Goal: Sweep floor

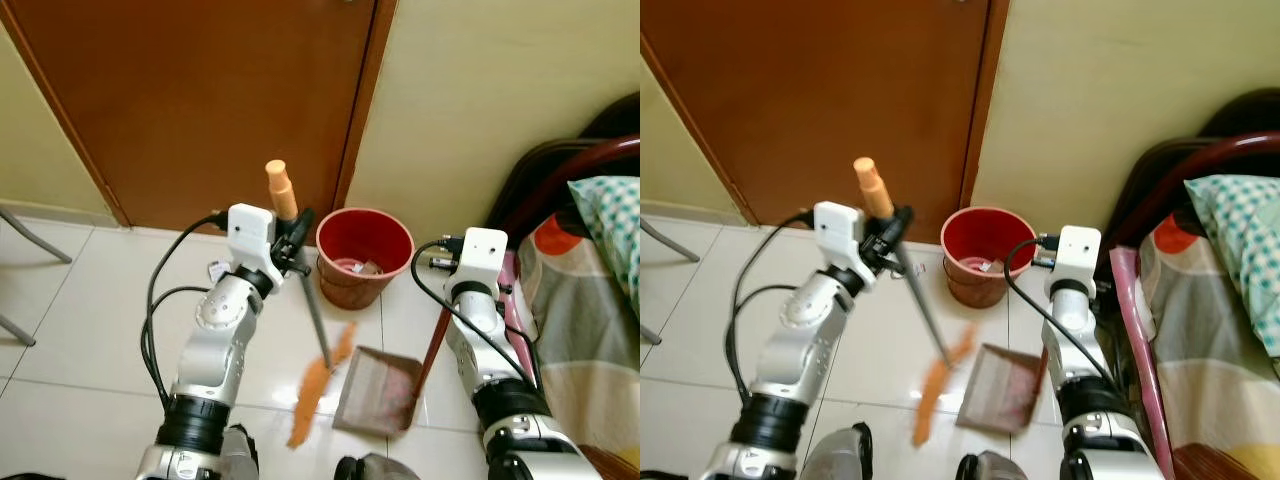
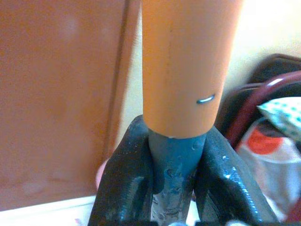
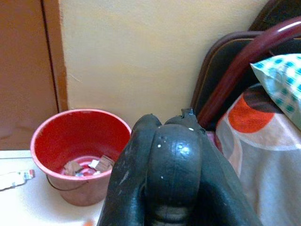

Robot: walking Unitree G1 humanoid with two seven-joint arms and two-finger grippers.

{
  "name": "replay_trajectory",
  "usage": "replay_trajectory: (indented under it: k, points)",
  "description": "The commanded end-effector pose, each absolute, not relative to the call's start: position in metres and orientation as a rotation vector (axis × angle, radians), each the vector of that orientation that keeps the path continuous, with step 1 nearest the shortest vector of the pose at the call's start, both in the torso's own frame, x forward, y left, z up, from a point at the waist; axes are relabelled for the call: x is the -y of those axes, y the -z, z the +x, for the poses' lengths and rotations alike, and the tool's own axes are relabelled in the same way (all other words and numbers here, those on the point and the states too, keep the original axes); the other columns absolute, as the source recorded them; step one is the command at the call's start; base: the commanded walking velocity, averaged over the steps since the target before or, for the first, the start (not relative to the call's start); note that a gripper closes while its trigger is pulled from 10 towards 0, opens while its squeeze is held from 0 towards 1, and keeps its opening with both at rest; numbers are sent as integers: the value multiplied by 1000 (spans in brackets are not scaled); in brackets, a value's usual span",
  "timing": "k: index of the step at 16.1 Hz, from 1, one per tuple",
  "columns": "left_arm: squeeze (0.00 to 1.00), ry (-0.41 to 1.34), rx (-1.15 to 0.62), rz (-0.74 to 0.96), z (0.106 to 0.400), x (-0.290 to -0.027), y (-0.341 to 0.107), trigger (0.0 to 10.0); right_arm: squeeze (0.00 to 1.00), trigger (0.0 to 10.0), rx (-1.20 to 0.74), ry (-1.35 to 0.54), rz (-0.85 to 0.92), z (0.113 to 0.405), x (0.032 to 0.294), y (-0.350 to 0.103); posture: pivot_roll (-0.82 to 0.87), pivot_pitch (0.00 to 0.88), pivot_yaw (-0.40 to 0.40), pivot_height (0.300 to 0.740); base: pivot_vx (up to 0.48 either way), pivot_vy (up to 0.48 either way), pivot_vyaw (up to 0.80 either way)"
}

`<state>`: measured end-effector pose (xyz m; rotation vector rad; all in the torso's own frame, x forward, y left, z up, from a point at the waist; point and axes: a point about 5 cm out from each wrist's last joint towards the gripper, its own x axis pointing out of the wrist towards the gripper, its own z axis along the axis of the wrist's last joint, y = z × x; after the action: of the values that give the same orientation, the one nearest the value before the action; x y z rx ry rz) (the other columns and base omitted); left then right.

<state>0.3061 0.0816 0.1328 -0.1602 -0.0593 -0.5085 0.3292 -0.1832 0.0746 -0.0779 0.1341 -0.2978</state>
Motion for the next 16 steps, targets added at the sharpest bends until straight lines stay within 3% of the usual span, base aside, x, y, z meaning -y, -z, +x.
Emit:
replay_trajectory:
  k: [1, 7, 9, 11, 16]
  points:
    - [0, 574, 104, -217, 302, -69, -147, 10000, 0, 10000, -130, 298, -80, 333, 180, -78, 92, 156, -113, 740, 0, 0, 0]
    - [0, 591, 133, -345, 306, -63, -167, 10000, 0, 10000, -156, 274, -75, 334, 173, -73, 80, 153, -91, 740, 0, 0, 0]
    - [0, 495, 178, -320, 315, -79, -175, 10000, 0, 10000, -153, 270, -44, 335, 173, -75, 77, 155, -86, 740, 0, 0, 0]
    - [0, 343, 242, -276, 323, -112, -187, 10000, 0, 10000, -142, 263, -19, 334, 175, -79, 68, 169, -88, 740, 0, 0, 0]
    - [0, 193, 219, -107, 312, -172, -173, 10000, 0, 10000, -116, 230, -5, 308, 191, -78, 47, 160, -81, 740, 0, 0, 0]
